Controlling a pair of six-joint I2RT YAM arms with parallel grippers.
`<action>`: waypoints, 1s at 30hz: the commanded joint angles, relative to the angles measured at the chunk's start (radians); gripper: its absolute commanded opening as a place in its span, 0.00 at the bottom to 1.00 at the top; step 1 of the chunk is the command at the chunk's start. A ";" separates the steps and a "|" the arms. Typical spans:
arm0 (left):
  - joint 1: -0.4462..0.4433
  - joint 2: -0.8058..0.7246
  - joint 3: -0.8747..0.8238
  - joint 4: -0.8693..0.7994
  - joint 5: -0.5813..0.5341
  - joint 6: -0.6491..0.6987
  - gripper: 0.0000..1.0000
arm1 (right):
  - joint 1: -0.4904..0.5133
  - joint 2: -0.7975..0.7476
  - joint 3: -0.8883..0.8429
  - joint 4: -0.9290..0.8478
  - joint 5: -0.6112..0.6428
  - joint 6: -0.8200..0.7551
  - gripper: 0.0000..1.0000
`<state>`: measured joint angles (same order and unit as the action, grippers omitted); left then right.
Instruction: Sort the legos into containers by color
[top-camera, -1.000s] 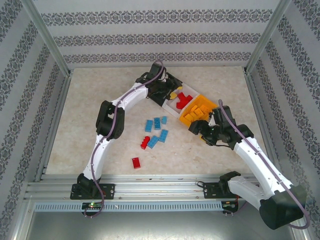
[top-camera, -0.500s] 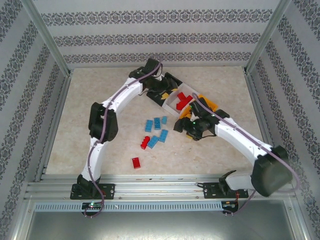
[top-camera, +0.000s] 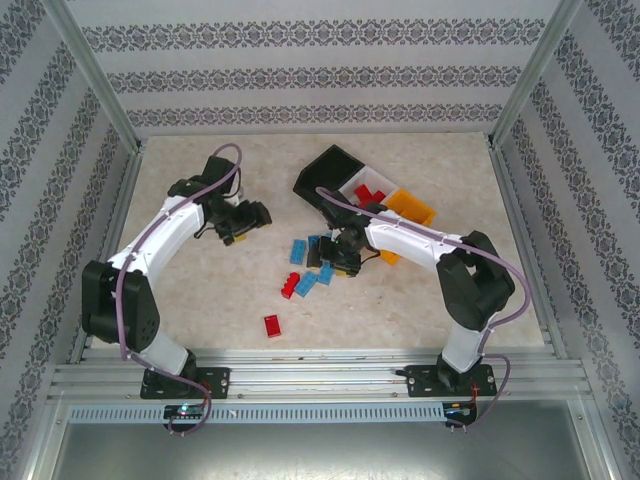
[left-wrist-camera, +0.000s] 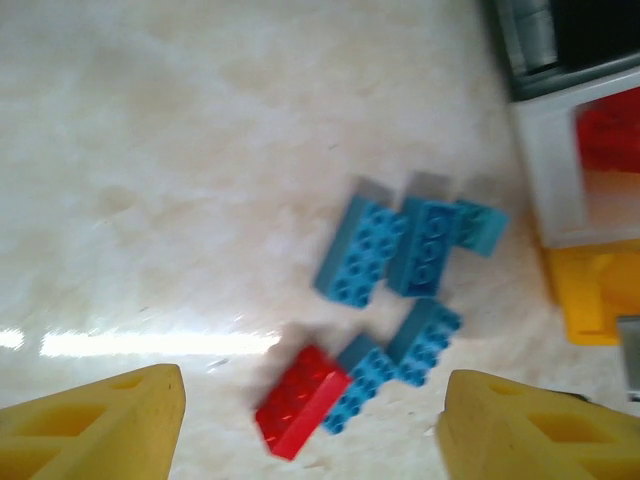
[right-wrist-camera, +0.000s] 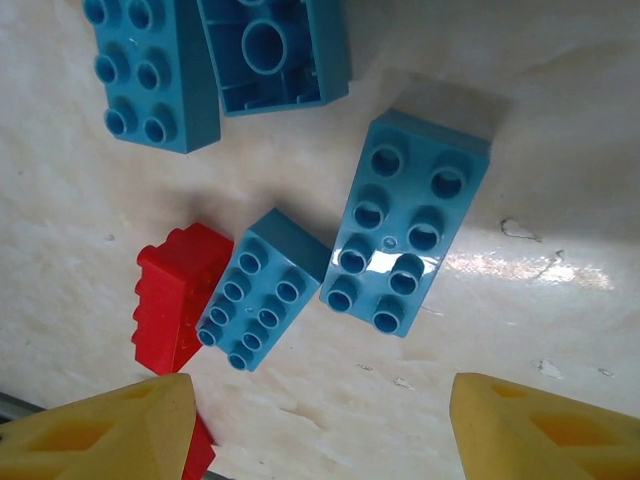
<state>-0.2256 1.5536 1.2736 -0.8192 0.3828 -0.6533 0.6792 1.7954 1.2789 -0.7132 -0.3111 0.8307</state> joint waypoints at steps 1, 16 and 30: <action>0.022 -0.091 -0.048 -0.015 -0.018 0.040 0.71 | 0.010 0.035 0.034 -0.070 0.060 0.003 0.69; 0.057 -0.135 -0.115 0.002 0.012 0.037 0.72 | 0.015 0.169 0.135 -0.131 0.135 0.013 0.67; 0.069 -0.099 -0.092 0.014 0.024 0.030 0.73 | -0.006 0.242 0.158 -0.129 0.132 -0.020 0.50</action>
<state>-0.1699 1.4521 1.1687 -0.8227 0.3988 -0.6350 0.6827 2.0220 1.4136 -0.8120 -0.1978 0.8276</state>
